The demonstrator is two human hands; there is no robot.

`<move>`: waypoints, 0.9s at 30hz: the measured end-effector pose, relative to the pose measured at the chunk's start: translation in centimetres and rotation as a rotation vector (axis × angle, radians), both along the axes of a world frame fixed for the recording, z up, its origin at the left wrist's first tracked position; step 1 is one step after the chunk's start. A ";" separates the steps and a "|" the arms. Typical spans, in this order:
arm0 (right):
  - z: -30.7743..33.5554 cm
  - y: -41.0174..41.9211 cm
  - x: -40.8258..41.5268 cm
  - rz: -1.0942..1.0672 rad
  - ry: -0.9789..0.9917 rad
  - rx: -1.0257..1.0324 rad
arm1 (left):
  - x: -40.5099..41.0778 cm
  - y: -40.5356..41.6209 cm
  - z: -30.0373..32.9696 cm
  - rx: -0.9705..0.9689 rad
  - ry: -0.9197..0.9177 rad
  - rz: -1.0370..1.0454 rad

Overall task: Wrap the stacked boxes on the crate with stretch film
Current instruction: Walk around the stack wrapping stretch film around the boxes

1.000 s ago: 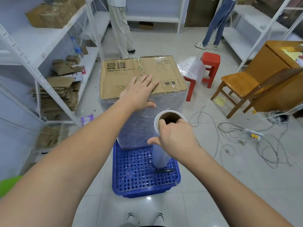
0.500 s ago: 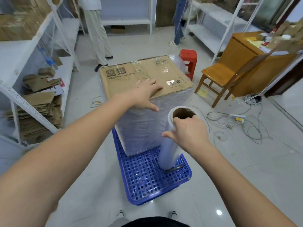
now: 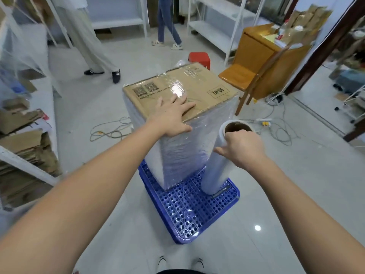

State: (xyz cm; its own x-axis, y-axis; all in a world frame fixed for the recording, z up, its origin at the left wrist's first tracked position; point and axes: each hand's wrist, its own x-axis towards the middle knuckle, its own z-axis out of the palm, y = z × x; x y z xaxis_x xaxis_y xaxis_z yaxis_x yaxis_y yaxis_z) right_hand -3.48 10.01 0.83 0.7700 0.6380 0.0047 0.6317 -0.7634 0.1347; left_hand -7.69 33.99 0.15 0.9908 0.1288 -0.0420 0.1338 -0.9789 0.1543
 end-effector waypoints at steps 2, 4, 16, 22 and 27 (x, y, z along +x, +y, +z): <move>0.4 -0.3 -0.5 0.042 0.015 -0.001 | 0.5 0.0 0.0 0.003 0.011 0.012; 0.9 -0.5 -1.4 0.070 0.031 -0.002 | 1.0 -0.1 0.0 -0.004 0.016 0.025; -0.5 0.7 -5.3 0.410 0.108 0.010 | 1.0 -1.5 -0.9 0.011 -0.006 0.066; -1.0 0.4 -6.4 0.514 0.129 0.049 | 0.8 -1.6 -0.6 0.000 -0.011 0.071; -1.8 1.5 -8.2 0.405 0.029 0.071 | 0.3 -1.9 -0.4 -0.007 -0.029 0.075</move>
